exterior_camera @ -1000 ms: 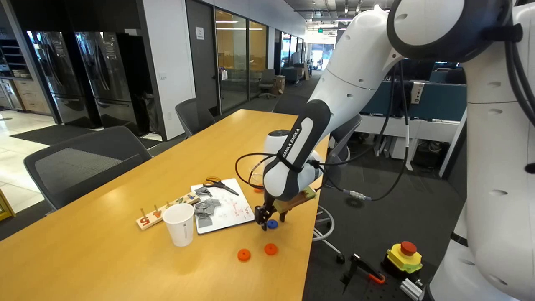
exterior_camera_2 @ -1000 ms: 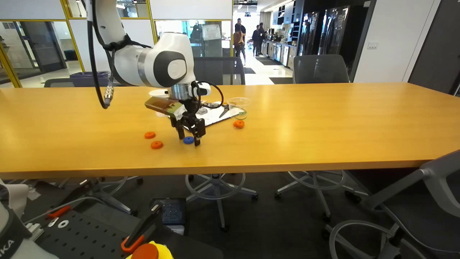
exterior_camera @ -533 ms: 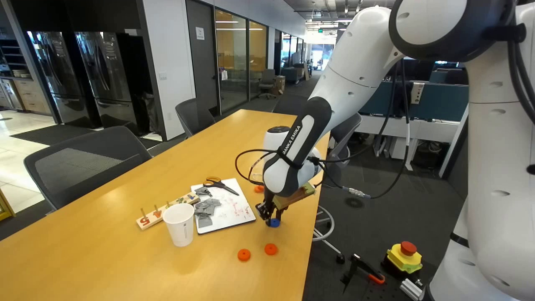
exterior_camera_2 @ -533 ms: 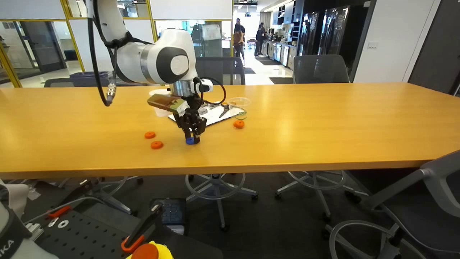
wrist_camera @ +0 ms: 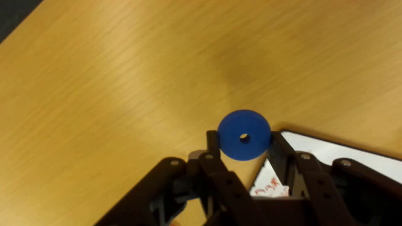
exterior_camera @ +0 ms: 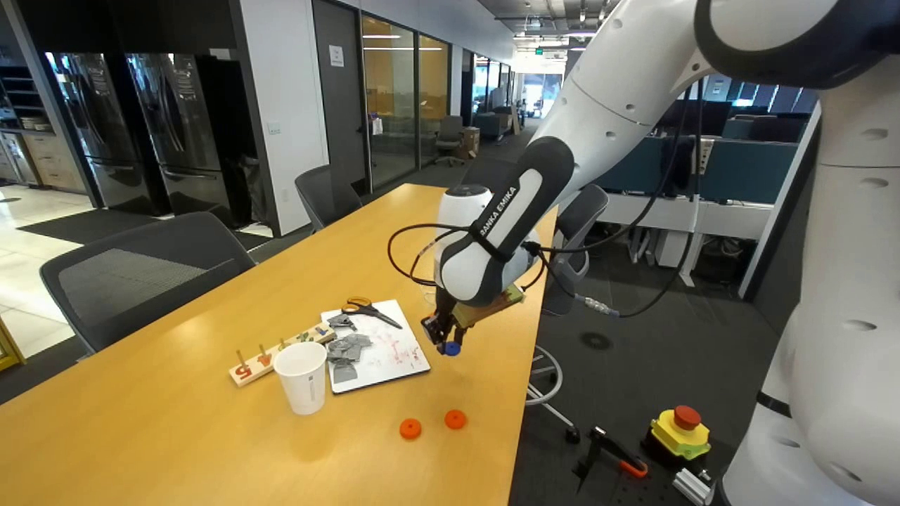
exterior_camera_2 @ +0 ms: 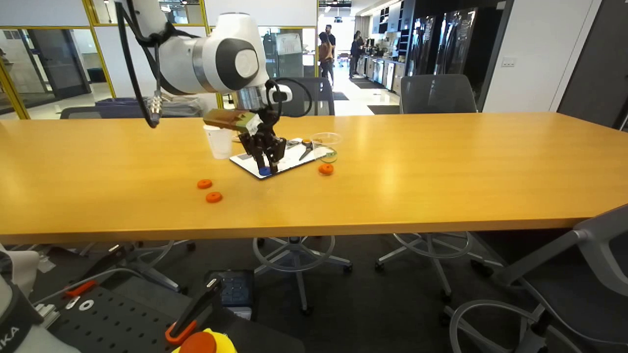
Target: Put the orange rings inside the clear cup, put the blue ring inside the white cup
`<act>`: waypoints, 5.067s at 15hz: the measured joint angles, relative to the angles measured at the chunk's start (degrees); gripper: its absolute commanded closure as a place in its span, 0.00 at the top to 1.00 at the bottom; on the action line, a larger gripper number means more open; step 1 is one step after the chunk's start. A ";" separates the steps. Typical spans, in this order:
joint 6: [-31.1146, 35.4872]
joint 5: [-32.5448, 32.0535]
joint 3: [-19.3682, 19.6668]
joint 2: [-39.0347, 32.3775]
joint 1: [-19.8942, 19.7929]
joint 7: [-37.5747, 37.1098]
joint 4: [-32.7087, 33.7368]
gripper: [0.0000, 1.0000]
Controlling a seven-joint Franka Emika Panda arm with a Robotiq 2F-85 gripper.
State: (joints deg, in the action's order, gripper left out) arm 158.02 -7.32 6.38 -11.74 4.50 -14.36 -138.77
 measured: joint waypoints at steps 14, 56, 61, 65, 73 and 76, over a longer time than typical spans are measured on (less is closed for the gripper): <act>-5.73 22.02 -15.64 6.17 2.23 19.39 7.83 0.23; -23.51 4.97 -12.96 2.21 3.85 16.95 14.88 1.00; -20.40 4.97 -13.01 6.01 3.76 24.58 4.65 1.00; -14.85 4.83 -13.00 3.53 3.43 27.24 1.03 1.00; -4.63 1.92 -12.99 -3.20 3.31 27.13 -0.58 1.00; -2.48 -0.44 -12.99 -3.90 3.37 26.57 -1.47 1.00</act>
State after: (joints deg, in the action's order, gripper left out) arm 155.54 -7.77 -6.61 -15.64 7.87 12.21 -140.23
